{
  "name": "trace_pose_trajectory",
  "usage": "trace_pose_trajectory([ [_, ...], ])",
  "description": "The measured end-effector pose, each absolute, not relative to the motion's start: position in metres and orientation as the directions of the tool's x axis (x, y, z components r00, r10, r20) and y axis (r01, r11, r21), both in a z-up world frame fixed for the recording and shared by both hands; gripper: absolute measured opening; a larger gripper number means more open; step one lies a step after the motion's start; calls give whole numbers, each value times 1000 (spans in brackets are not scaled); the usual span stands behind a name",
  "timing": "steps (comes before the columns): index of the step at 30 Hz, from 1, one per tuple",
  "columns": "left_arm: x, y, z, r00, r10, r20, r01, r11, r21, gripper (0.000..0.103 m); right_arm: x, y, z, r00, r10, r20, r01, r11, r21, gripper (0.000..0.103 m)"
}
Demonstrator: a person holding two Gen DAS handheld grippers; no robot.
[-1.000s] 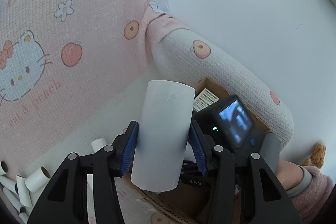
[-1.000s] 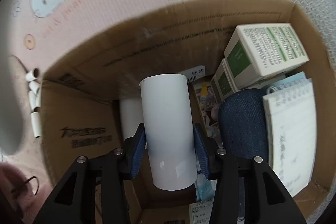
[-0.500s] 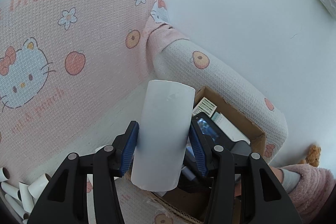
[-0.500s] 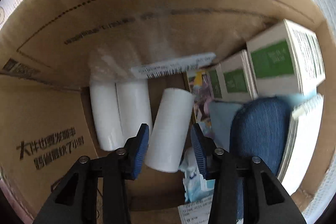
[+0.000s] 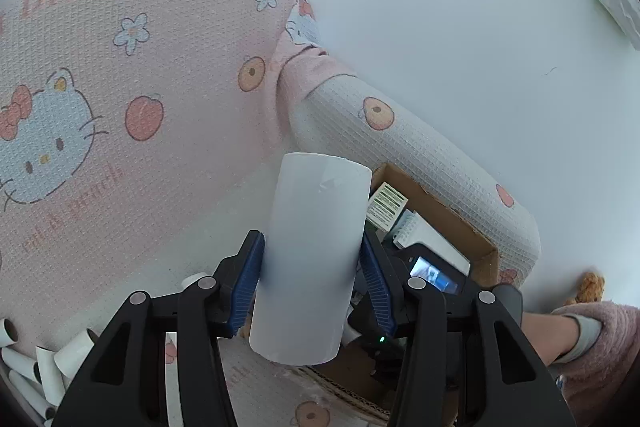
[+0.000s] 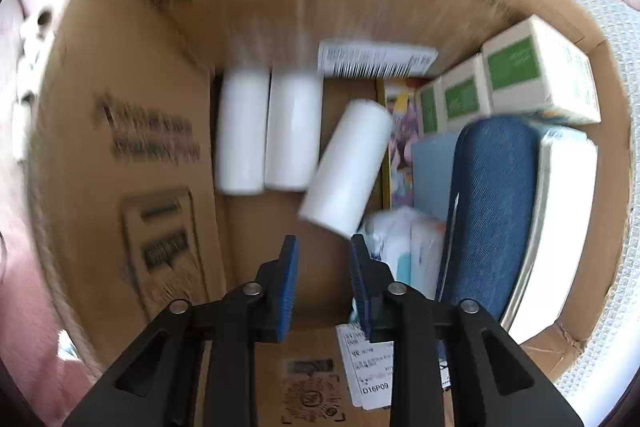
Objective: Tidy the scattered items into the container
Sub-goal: 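Lower the right tool's tube into the box and open it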
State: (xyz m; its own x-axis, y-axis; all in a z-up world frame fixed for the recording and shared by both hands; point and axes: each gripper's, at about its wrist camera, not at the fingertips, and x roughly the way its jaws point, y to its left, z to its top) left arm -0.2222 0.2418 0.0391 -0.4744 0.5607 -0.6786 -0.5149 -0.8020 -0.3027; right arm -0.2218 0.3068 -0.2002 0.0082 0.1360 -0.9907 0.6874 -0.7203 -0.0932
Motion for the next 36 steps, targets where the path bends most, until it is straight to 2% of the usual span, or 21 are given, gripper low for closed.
trace_pose_trajectory([
  [2,-224,247,37,-457,569,-684,-525,-793,-309,53,-218,307,-212,-10,179,-984,699,-703,-135,21],
  [10,-228,263,26,-417,552,-722,-545,-788,-288,53,-231,313,-240,19,202,-979,673,-727,-137,17],
  [15,-236,262,20,-393,554,-734,-525,-790,-316,53,-240,307,-247,-78,265,-961,673,-697,-247,15],
  [20,-236,258,22,-396,551,-734,-520,-794,-315,53,-242,310,-255,-37,255,-966,670,-711,-214,15],
  [26,-233,260,23,-386,538,-750,-513,-800,-309,53,-229,329,-232,17,152,-988,655,-749,-104,15],
  [34,-226,278,14,-356,515,-780,-502,-809,-306,53,-202,376,-142,-109,-114,-988,592,-805,28,15],
  [36,-225,283,9,-339,514,-788,-489,-812,-319,53,-195,337,-121,-144,-166,-976,598,-800,48,15],
])
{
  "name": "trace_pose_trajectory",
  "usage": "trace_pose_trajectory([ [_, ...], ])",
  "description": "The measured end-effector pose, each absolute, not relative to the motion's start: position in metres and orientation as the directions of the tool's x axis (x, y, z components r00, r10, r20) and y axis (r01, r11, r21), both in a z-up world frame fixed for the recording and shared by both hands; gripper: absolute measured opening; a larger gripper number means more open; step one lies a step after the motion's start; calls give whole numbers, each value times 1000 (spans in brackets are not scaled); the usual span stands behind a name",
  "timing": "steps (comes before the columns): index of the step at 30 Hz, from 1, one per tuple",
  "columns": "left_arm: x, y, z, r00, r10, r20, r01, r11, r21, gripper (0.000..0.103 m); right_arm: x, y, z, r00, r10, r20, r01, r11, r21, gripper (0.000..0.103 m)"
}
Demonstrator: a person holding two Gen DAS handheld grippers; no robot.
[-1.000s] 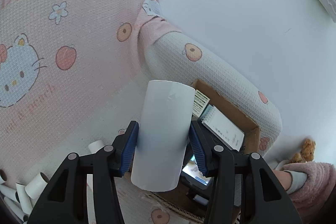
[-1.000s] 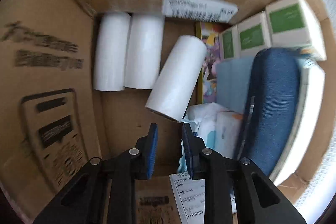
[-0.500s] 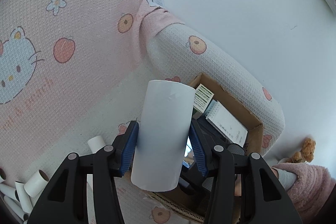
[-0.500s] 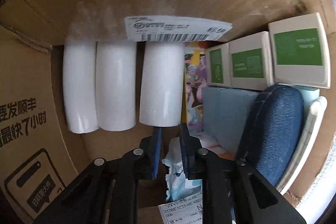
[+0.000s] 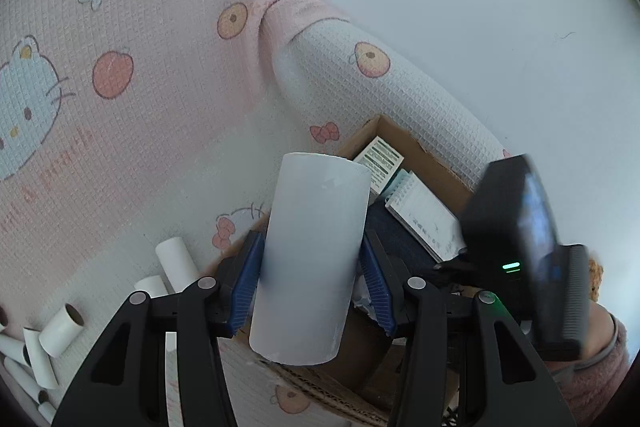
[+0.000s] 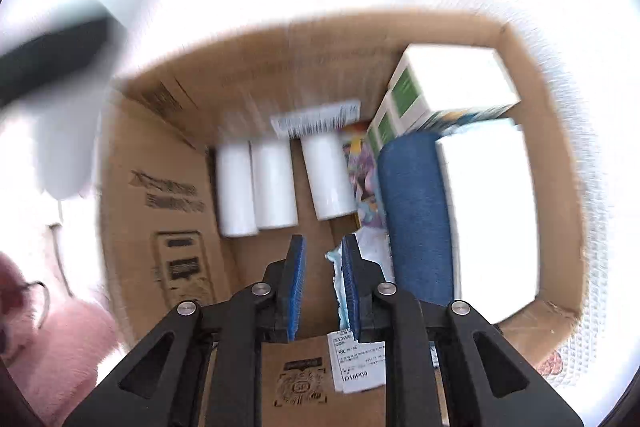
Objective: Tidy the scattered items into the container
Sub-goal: 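Lower the right tool's tube into the box and open it, then lower the left tool's tube into the box beside the others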
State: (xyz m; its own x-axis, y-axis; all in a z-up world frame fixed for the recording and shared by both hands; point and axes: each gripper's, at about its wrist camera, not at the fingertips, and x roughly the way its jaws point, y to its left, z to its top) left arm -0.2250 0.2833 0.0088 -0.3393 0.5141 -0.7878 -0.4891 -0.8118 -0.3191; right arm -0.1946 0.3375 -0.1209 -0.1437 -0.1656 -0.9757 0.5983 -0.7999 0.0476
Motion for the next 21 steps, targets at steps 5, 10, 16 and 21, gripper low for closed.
trace_pose_trajectory([
  [5,-227,290,-8,-279,545,-791,-436,-805,-401,53,-213,344,-93,-193,-307,-932,604,-786,134,15],
  [10,-232,293,-25,-256,544,-799,-381,-817,-434,53,-208,365,-97,-186,-409,-893,613,-759,220,44],
  [16,-235,301,-40,-240,521,-819,-368,-830,-420,53,-219,367,-114,-154,-484,-861,576,-752,320,51],
  [21,-237,301,-46,-256,519,-815,-359,-834,-419,53,-233,360,-133,-120,-527,-841,528,-752,396,55],
])
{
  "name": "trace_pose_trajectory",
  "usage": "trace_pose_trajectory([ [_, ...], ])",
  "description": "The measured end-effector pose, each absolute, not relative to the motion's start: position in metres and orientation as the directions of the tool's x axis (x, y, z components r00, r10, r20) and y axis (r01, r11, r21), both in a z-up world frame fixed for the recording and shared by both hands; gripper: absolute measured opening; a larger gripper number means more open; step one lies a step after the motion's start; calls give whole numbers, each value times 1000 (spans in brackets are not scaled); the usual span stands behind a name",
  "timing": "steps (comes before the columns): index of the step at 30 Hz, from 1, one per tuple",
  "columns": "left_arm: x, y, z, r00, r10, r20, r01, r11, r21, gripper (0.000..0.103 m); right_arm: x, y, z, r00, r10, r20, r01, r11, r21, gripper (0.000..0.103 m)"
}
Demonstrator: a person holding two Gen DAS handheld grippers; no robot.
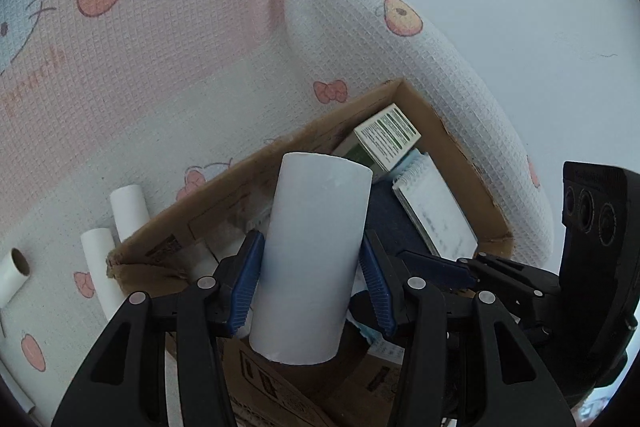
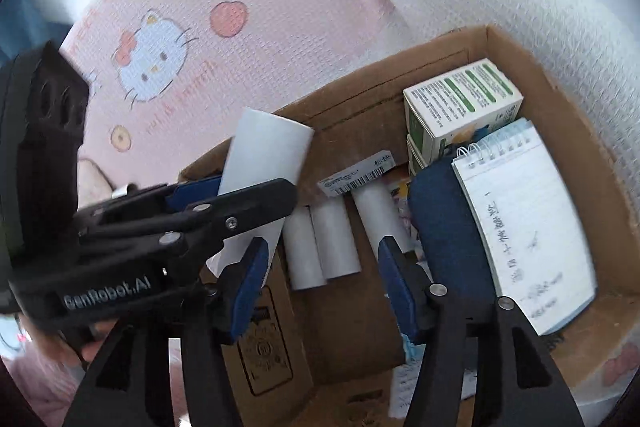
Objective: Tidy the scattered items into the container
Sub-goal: 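Lower the left tool's tube into the box beside the others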
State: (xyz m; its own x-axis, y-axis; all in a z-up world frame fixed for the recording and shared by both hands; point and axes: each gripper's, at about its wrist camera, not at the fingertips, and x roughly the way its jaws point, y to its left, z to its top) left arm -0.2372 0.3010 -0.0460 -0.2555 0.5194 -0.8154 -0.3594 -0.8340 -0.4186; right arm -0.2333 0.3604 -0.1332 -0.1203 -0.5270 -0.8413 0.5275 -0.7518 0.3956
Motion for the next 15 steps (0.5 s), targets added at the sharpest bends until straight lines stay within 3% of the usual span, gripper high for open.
trace_pose_trajectory([
  [6,-249,281,-53,-256,594,-763,-252,-803,-540,52,-238,362,-133,-111,-567,-816,499,-742,447,55],
  [15,-243,285,-53,-233,620,-749,-258,-782,-567,52,-222,339,-116,-150,-603,-783,598,-686,414,55],
])
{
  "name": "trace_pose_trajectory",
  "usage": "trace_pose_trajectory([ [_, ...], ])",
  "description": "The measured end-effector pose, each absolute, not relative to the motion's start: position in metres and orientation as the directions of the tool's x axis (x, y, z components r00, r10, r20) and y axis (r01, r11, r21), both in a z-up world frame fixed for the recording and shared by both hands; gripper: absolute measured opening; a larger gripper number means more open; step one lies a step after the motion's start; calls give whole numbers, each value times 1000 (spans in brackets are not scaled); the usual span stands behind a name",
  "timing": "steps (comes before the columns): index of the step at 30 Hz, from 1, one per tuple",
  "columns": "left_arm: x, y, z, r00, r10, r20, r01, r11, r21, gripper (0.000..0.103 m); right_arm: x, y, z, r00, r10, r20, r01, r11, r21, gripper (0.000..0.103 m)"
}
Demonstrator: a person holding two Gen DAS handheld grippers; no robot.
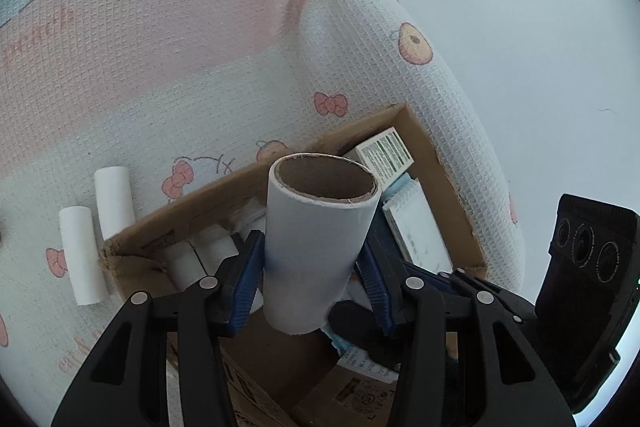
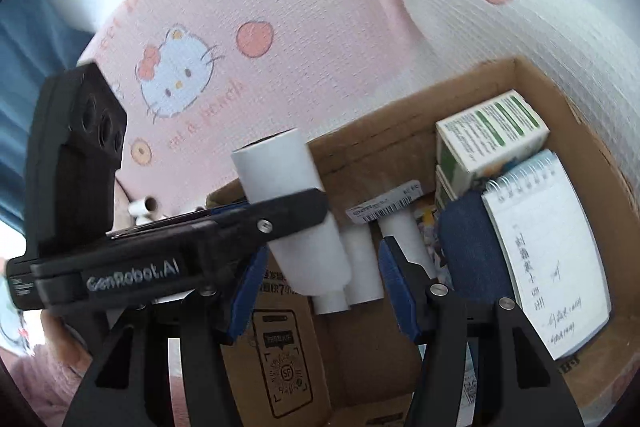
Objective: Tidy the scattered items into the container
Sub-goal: 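Lower the left tool's tube into the box beside the others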
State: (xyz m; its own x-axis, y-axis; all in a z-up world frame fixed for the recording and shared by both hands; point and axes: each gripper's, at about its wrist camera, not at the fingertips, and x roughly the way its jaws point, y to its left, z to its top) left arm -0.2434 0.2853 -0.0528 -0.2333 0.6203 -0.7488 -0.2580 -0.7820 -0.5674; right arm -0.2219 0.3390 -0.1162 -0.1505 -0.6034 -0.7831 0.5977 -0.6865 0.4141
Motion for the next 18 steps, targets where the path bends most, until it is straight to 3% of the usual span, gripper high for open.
trace_pose_trajectory([
  [10,-243,274,-55,-188,680,-709,-225,-732,-643,52,-216,315,-118,-148,-661,-735,635,-634,442,55],
  [13,-242,273,-56,-191,669,-718,-235,-742,-628,52,-215,312,-121,-149,-650,-746,626,-645,437,46],
  [18,-241,275,-56,-207,653,-728,-236,-756,-611,52,-213,310,-123,-150,-645,-749,620,-651,437,44],
])
